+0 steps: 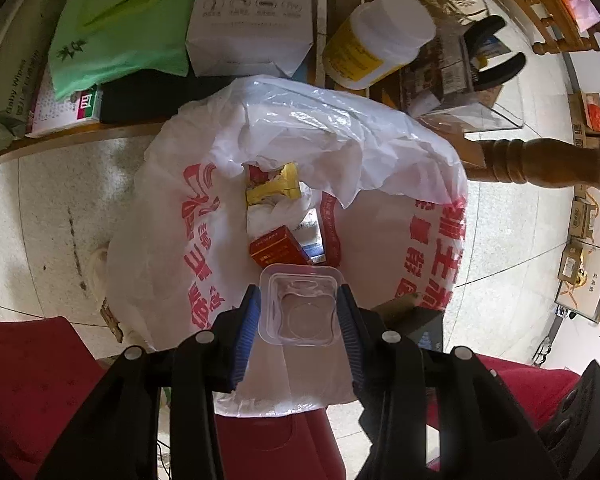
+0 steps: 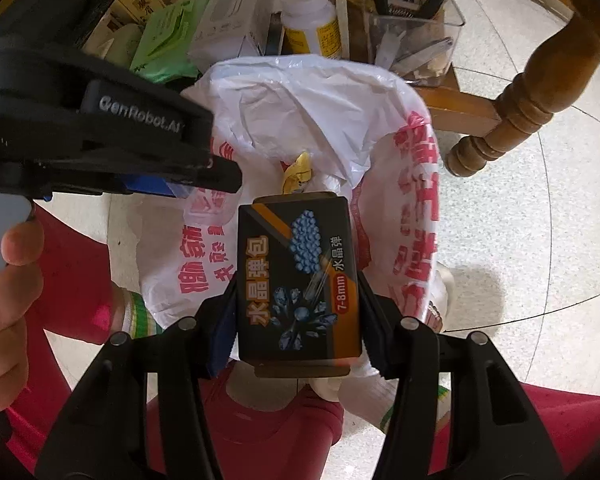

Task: Collect trash
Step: 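Open the left gripper over the bag while the right gripper releases the black box, then raise both tools back up over the table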

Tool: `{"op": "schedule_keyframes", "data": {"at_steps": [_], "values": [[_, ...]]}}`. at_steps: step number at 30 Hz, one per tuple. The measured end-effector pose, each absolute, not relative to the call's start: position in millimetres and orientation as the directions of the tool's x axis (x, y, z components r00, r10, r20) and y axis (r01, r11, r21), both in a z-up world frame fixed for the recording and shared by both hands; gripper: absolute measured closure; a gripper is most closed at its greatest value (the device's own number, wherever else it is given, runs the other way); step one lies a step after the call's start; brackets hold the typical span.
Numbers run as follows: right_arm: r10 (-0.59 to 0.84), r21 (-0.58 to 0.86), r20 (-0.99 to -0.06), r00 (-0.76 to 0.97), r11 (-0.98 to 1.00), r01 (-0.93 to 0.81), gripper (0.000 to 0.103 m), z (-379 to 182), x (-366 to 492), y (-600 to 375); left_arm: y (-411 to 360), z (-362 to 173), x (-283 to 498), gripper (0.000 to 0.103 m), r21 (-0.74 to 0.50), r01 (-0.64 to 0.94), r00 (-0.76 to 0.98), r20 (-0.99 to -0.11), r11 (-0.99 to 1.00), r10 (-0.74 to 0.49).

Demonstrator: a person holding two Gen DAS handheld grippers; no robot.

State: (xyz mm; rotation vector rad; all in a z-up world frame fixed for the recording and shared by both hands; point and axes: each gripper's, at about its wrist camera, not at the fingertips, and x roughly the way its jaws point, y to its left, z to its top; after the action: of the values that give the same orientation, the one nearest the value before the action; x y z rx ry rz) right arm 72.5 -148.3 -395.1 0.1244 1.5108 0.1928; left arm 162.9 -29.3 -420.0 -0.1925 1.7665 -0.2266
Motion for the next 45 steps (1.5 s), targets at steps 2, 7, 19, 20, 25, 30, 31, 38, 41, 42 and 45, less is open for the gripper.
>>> {"op": "schedule_keyframes", "data": {"at_steps": [2, 7, 19, 20, 25, 30, 31, 38, 41, 42, 45], "values": [[0.203, 0.201, -0.978, 0.040, 0.978, -0.052, 0.050, -399, 73, -146, -29, -423, 165, 0.064, -0.256, -0.011, -0.212, -0.944, 0.967, -0.252], [0.223, 0.221, -0.974, 0.039, 0.974, -0.049, 0.028, -403, 76, -144, -35, -432, 167, 0.049, -0.243, 0.011, -0.234, -0.944, 0.970, -0.234], [0.231, 0.227, -0.970, 0.078, 0.973, -0.052, 0.027, -389, 77, -146, -35, -417, 167, 0.030, -0.181, 0.040, -0.200, -0.965, 0.983, -0.170], [0.231, 0.227, -0.970, 0.083, 0.972, -0.055, 0.027, -387, 76, -147, -35, -413, 167, 0.030, -0.174, 0.049, -0.190, -0.969, 0.984, -0.161], [0.241, 0.233, -0.965, 0.106, 0.969, -0.076, 0.027, -368, 70, -149, -34, -386, 160, 0.026, -0.111, 0.098, -0.108, -0.989, 0.989, -0.100], [0.274, 0.262, -0.954, 0.122, 0.959, -0.105, 0.021, -337, 53, -153, -26, -348, 139, 0.022, -0.038, 0.145, -0.029, -0.999, 0.989, -0.035], [0.283, 0.269, -0.951, 0.127, 0.956, -0.114, 0.021, -328, 49, -154, -24, -338, 132, 0.021, -0.027, 0.153, -0.018, -1.000, 0.988, -0.025], [0.310, 0.241, -0.921, 0.235, 0.930, -0.278, 0.016, -228, 25, -164, -6, -264, 81, 0.020, 0.003, 0.143, 0.046, -0.999, 0.990, -0.004], [0.312, 0.168, -0.899, 0.306, 0.893, -0.417, 0.011, -160, 20, -169, 5, -207, 70, 0.020, -0.009, 0.106, 0.112, -0.993, 0.994, -0.021], [0.316, 0.151, -0.896, 0.312, 0.878, -0.455, 0.010, -144, 20, -171, 8, -188, 69, 0.020, -0.003, 0.090, 0.150, -0.989, 0.996, -0.016], [0.327, 0.089, -0.868, 0.373, 0.842, -0.532, 0.007, -85, 26, -185, 17, -125, 72, 0.015, -0.022, 0.042, 0.263, -0.964, 0.999, -0.032]]}}
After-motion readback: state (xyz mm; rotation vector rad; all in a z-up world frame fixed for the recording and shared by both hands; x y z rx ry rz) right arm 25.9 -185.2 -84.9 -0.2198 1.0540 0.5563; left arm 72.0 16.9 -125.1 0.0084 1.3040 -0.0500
